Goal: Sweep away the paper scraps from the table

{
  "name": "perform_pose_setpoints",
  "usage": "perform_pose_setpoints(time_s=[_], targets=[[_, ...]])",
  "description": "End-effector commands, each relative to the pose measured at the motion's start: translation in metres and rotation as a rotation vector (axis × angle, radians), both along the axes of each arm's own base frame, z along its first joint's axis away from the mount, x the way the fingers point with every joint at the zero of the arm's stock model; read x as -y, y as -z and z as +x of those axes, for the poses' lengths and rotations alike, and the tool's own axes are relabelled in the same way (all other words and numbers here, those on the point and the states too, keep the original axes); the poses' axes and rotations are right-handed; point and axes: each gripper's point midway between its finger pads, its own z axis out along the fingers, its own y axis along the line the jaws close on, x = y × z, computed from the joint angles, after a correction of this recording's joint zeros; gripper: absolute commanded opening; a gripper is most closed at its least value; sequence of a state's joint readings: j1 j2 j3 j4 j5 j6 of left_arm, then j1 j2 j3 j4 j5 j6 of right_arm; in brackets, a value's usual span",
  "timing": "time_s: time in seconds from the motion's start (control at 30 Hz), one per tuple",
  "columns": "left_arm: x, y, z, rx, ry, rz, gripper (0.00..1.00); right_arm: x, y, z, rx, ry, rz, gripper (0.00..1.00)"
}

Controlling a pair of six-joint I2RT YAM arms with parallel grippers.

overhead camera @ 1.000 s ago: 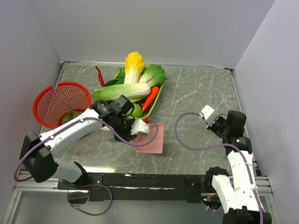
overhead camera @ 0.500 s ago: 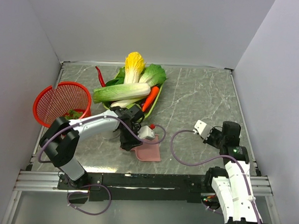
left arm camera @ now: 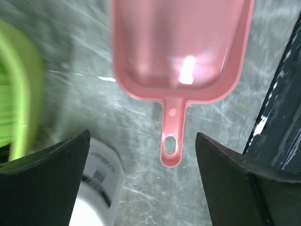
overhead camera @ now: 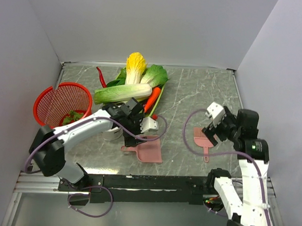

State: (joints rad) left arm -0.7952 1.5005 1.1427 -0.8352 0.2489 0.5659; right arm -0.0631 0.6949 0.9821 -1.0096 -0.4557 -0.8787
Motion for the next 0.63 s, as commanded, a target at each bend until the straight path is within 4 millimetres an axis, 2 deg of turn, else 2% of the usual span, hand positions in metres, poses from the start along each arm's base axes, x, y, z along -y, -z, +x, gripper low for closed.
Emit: perform_pose_setpoints(time_s=[0.0,0.03,0.1,0.17,0.3,0.4,0.57,0.6], targets=[[0.016,-0.046,0.013,0.062,-0.063,-0.155,0.96,0.008,-0.005,0.021,-0.130,0.346,0.213,0.93],[0.018,-0.052,0.016,0.066,-0.075,-0.173,0.96,0.014,-0.011,0.030,-0.120,0.415,0.234,0.93],[0.014,-0.060,0.025,0.073,-0.112,-0.192,0.96,0.031,-0.005,0.040,-0.177,0.629,0.270,0.94],[0.014,-0.075,0.037,0.097,-0.138,-0.222,0.96,0.040,-0.006,0.050,-0.198,0.733,0.282,0.95],[0.003,-0.101,0.067,0.146,-0.226,-0.275,0.96,0.047,-0.016,0.065,-0.162,0.816,0.317,0.95],[-0.004,-0.122,0.092,0.185,-0.307,-0.325,0.96,0.053,-0.032,0.077,-0.089,0.833,0.329,0.96],[-0.017,-0.167,0.134,0.292,-0.465,-0.422,0.96,0.054,-0.085,0.102,0.074,0.794,0.385,0.93],[-0.024,-0.183,0.144,0.331,-0.501,-0.451,0.96,0.055,-0.107,0.107,0.130,0.795,0.407,0.94]])
